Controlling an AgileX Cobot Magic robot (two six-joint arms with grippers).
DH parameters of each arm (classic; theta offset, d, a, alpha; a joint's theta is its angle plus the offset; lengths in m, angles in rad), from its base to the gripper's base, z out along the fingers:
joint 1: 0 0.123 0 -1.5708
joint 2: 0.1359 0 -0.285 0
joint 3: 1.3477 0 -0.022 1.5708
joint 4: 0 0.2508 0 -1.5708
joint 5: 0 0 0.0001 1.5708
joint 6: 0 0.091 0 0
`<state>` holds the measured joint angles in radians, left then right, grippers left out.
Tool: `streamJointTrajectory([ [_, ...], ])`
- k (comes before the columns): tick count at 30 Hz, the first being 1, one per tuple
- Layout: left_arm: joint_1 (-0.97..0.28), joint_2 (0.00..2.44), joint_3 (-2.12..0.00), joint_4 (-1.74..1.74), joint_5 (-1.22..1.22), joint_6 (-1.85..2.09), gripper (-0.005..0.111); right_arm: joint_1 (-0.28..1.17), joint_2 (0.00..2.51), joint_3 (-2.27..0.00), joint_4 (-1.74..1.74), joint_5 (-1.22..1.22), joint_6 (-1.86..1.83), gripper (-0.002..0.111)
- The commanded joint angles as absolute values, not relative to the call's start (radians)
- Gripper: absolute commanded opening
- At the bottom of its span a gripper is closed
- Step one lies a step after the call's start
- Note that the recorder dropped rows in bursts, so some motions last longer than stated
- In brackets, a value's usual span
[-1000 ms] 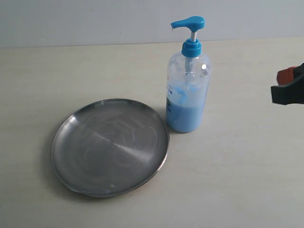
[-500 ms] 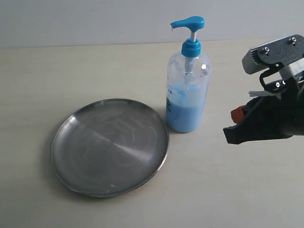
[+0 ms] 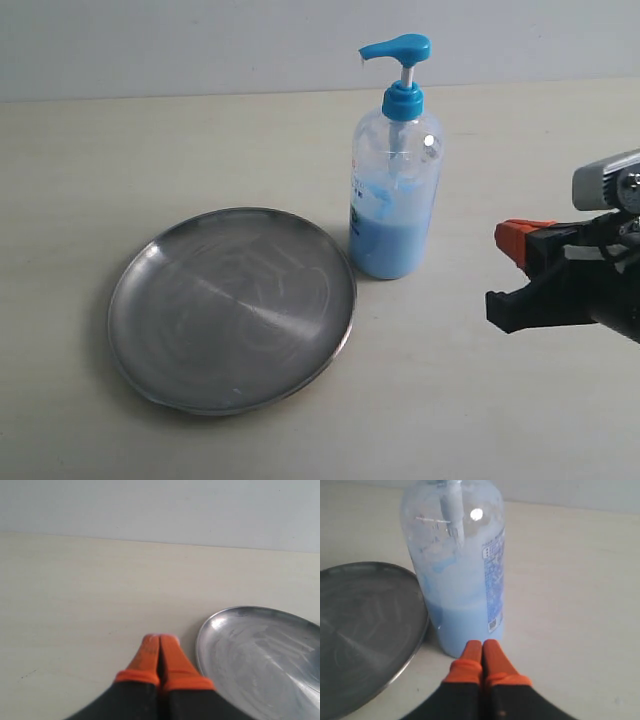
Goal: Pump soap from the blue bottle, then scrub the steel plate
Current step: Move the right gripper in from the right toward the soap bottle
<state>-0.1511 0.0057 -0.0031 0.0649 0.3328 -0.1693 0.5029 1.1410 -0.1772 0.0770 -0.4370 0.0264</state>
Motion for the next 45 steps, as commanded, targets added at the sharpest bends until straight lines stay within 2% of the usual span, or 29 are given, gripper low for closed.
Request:
streamJointTrajectory([
  [1,-0.148,0.000,0.000,0.067,0.326,-0.167,0.000,0.507,1.143,-0.136,0.076,-0.597,0.028,0.000],
  [12,-0.148,0.000,0.000,0.067,0.326,-0.167,0.000,0.507,1.174,-0.088,0.070,-0.828,0.030,0.000],
  [21,-0.148,0.000,0.000,0.067,0.326,-0.167,0.000,0.507,1.451,-0.089,-0.047,-1.106,0.008,0.000],
  [30,-0.148,0.000,0.000,0.067,0.326,-0.167,0.000,0.507,1.514,-0.089,-0.036,-1.116,0.006,0.001],
  [39,-0.148,0.000,0.000,0.067,0.326,-0.167,0.000,0.507,1.514,-0.089,-0.036,-1.094,0.006,0.033],
  [42,-0.148,0.000,0.000,0.067,0.326,-0.167,0.000,0.507,1.514,-0.089,-0.036,-1.094,0.006,0.040],
  [45,-0.148,0.000,0.000,0.067,0.326,-0.167,0.000,0.507,1.514,-0.089,-0.036,-1.102,0.010,0.041],
])
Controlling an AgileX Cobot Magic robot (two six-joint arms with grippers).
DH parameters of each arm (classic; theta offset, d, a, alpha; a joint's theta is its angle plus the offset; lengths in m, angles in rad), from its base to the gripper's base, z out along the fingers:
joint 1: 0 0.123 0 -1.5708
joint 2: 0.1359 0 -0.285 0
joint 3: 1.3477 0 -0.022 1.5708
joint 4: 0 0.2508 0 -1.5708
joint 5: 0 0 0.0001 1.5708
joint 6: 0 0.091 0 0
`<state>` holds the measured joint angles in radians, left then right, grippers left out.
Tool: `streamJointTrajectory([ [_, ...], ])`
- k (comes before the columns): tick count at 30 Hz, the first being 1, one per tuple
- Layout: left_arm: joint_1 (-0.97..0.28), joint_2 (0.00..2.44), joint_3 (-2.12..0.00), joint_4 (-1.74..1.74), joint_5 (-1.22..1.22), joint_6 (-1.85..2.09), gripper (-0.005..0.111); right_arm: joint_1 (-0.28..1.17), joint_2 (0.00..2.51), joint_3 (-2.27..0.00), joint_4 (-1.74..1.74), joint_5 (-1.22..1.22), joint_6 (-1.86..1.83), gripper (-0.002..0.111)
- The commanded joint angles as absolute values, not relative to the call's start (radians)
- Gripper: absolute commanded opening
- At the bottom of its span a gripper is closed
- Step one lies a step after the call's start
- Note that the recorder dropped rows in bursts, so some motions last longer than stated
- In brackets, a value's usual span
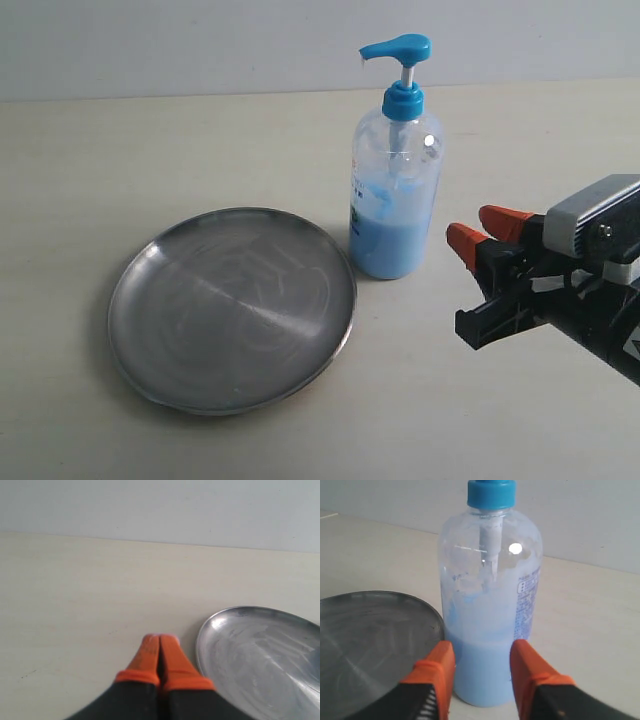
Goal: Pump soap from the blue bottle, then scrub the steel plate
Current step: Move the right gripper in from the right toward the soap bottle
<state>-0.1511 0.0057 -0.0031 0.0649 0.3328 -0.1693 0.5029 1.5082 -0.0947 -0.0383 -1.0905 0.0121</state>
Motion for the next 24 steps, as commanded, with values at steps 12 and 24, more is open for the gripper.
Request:
streamJointTrajectory([
  [12,-0.148,0.000,0.000,0.067,0.326,-0.167,0.000,0.507,1.514,-0.089,-0.018,-1.090,0.000,0.059],
  [24,-0.148,0.000,0.000,0.067,0.326,-0.167,0.000,0.507,1.514,-0.089,-0.018,-1.118,-0.051,0.075],
])
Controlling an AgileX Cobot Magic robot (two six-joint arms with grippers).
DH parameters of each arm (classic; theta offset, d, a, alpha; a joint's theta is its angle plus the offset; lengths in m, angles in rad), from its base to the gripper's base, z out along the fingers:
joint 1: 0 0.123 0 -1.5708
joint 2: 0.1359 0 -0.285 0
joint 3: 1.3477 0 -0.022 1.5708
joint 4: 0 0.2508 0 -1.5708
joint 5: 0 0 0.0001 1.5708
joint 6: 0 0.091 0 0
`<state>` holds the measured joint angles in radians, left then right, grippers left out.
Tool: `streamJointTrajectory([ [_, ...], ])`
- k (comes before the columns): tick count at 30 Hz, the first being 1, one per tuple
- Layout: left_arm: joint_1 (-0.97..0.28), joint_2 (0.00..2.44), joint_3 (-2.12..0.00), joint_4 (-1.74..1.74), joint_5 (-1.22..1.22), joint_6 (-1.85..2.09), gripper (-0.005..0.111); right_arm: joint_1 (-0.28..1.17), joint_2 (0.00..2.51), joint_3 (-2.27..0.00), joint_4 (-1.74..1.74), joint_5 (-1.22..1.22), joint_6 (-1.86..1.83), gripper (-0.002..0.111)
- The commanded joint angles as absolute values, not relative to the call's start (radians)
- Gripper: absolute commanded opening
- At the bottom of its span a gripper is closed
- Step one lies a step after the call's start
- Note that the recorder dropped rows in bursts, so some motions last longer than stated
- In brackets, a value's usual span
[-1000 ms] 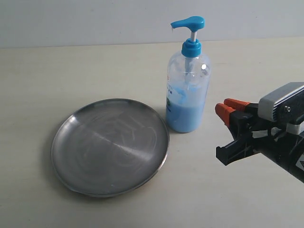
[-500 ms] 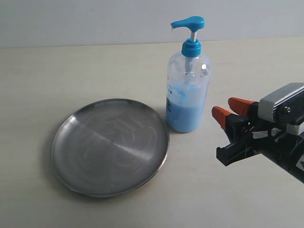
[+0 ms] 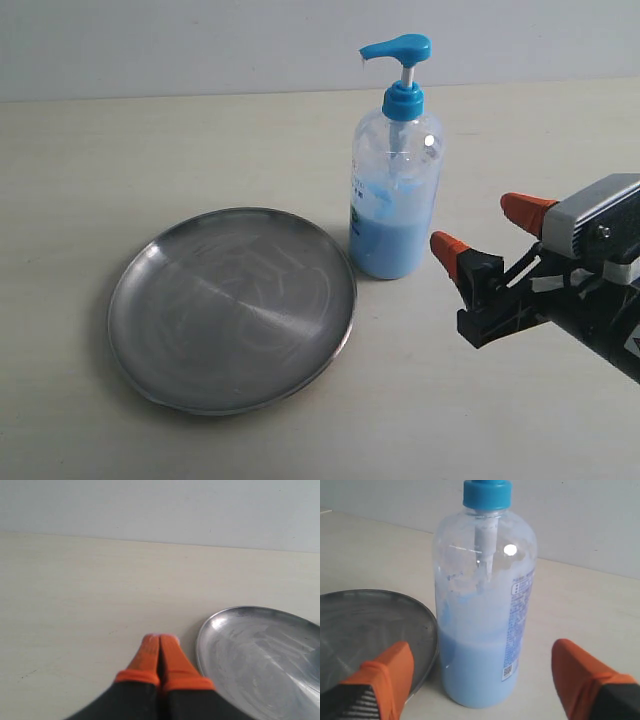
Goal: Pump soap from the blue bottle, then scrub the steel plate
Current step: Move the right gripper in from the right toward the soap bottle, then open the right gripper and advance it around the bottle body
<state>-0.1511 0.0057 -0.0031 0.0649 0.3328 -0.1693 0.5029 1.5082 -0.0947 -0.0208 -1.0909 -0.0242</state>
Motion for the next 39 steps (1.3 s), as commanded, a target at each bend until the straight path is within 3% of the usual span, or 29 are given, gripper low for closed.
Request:
streamJointTrajectory([
  [1,-0.148,0.000,0.000,0.067,0.326,-0.167,0.000,0.507,1.514,-0.089,-0.018,-1.121,-0.055,0.075],
  [12,-0.148,0.000,0.000,0.067,0.326,-0.167,0.000,0.507,1.599,-0.149,-0.027,-1.101,-0.070,0.086],
  [39,-0.148,0.000,0.000,0.067,0.326,-0.167,0.000,0.507,1.818,-0.159,-0.045,-1.221,-0.157,0.086],
])
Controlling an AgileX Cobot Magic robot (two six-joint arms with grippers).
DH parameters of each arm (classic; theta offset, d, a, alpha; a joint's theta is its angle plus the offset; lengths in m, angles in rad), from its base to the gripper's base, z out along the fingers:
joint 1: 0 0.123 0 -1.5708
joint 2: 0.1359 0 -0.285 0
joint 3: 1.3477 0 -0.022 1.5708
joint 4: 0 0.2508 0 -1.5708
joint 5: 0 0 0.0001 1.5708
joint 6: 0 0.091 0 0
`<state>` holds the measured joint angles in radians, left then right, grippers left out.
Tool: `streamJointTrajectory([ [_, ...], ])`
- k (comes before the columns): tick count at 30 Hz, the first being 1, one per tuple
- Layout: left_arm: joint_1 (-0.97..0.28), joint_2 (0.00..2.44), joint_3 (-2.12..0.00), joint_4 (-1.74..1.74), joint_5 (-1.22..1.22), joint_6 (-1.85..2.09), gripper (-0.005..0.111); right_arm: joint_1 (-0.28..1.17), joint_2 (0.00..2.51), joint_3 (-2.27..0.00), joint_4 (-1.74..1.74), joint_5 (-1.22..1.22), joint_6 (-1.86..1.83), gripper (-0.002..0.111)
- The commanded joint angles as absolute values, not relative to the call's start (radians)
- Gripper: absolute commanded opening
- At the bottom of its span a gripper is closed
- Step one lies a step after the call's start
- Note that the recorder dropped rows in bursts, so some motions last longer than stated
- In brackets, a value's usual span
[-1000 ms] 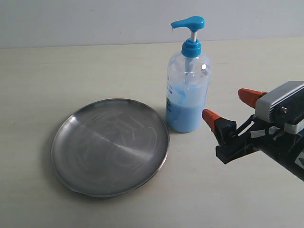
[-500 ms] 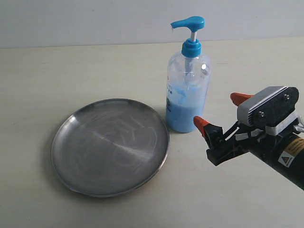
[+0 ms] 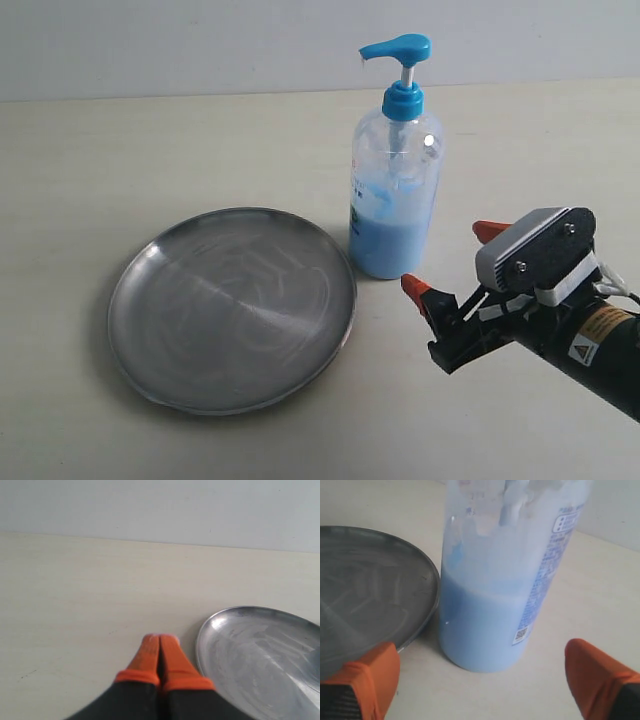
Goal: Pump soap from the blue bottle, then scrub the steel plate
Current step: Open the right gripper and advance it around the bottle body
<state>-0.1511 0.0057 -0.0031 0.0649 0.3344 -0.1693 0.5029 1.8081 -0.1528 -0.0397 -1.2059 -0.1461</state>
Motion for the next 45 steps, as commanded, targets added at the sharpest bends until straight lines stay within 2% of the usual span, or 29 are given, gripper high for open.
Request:
streamJointTrajectory([
  [1,-0.148,0.000,0.000,0.067,0.326,-0.167,0.000,0.507,1.818,-0.159,-0.045,-1.221,-0.157,0.086],
  [23,-0.148,0.000,0.000,0.067,0.326,-0.167,0.000,0.507,1.819,-0.173,-0.089,-1.221,-0.106,0.086],
  [39,-0.148,0.000,0.000,0.067,0.326,-0.167,0.000,0.507,1.827,-0.341,-0.051,-1.221,-0.039,0.086],
  [45,-0.148,0.000,0.000,0.067,0.326,-0.167,0.000,0.507,1.832,-0.383,0.068,-1.221,-0.041,0.086],
])
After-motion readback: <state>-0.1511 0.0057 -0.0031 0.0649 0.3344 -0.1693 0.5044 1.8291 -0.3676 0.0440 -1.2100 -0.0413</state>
